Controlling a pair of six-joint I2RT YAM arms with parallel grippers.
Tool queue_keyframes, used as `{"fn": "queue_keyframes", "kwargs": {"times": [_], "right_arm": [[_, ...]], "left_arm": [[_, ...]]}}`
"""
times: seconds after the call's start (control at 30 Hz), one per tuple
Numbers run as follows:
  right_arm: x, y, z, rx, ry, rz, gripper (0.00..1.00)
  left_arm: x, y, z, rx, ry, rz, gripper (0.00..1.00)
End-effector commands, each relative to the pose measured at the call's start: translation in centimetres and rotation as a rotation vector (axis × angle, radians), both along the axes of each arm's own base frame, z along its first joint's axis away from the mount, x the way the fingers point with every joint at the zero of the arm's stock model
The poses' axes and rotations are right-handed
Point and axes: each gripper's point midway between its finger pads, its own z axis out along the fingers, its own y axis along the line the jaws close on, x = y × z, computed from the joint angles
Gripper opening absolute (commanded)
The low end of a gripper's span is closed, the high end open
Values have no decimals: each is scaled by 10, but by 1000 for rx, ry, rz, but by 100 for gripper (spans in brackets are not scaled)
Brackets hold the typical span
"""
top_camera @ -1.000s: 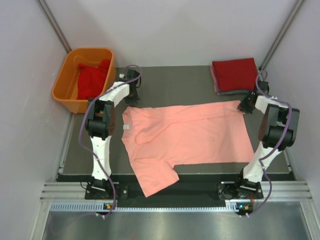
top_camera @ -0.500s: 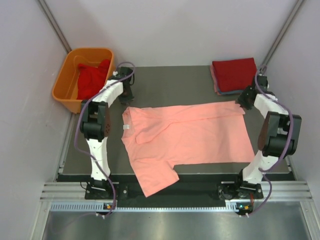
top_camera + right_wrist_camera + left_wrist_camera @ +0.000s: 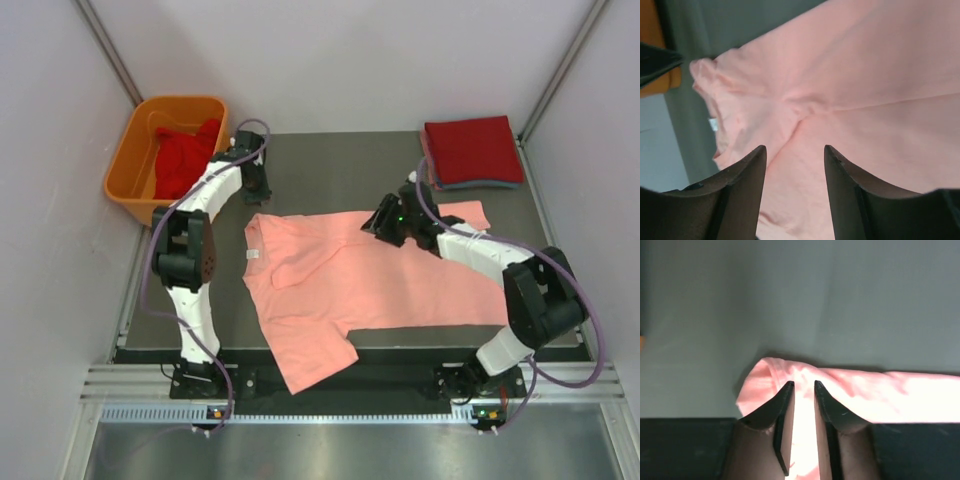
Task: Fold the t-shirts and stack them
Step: Fold the tshirt
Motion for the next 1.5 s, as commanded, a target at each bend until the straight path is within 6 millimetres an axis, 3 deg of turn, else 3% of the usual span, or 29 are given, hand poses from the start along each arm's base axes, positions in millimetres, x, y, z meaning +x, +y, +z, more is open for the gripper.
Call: {"fn": "queue_keyframes", "kwargs": {"times": [0.0, 0.2, 0.37, 0.53, 0.67, 0.73, 0.83, 0.93, 1.23, 1.47], "right_arm": [[-2, 67, 29, 190, -59, 19, 50], [-36, 130, 7, 244, 10, 81, 50], [-54, 169, -12, 233, 67, 132, 49], [-59, 178, -20, 242, 88, 138, 48], [-67, 190, -29, 234, 111, 162, 47], [-70, 194, -34, 228, 123, 160, 47], [-71, 199, -38, 229, 134, 162, 47], [-70, 199, -39, 221, 146, 152, 46], [-77, 196, -41, 150, 156, 109, 47], [-80, 185, -38, 120, 134, 71, 48]], "left_arm": [[-15, -4, -40, -11, 119, -16, 26], [-35, 21, -71, 107, 225, 73, 21], [-41, 29, -71, 144, 231, 91, 19], [-32, 23, -42, 112, 170, 68, 22], [-30, 22, -6, 92, 99, 67, 22], [-32, 25, 8, 102, 70, 78, 18], [-39, 34, 13, 134, 54, 99, 8], [-48, 39, 3, 154, 80, 109, 0], [-54, 43, -40, 177, 148, 136, 0], [-51, 49, -53, 211, 155, 162, 0]]}}
